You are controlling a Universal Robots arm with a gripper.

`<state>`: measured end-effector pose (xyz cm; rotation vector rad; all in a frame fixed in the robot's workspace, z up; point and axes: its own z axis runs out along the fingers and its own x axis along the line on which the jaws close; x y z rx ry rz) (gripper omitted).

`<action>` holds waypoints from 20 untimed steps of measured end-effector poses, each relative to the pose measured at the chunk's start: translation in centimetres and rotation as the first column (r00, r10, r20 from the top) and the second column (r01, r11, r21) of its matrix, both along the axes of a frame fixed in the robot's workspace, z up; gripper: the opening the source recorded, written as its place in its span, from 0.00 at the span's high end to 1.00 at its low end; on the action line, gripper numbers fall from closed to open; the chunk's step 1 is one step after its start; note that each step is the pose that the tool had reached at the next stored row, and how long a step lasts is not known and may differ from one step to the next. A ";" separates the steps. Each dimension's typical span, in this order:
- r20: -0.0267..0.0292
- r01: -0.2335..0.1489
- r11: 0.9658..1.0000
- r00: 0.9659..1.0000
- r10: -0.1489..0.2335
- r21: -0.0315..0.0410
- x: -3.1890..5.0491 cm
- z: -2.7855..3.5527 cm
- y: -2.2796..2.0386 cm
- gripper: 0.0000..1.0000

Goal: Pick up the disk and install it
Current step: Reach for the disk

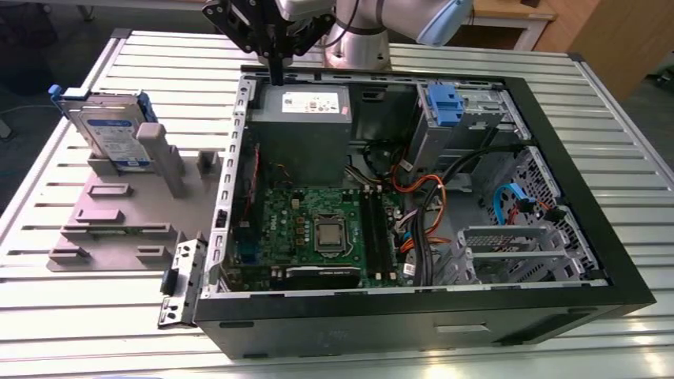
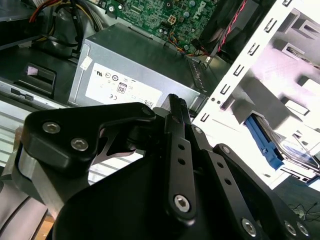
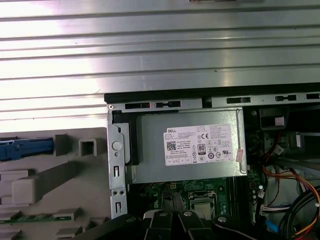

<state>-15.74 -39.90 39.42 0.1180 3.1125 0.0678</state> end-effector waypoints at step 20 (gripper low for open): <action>0.000 0.000 1.000 1.000 0.000 0.000 -2.11 -0.06 0.00 0.89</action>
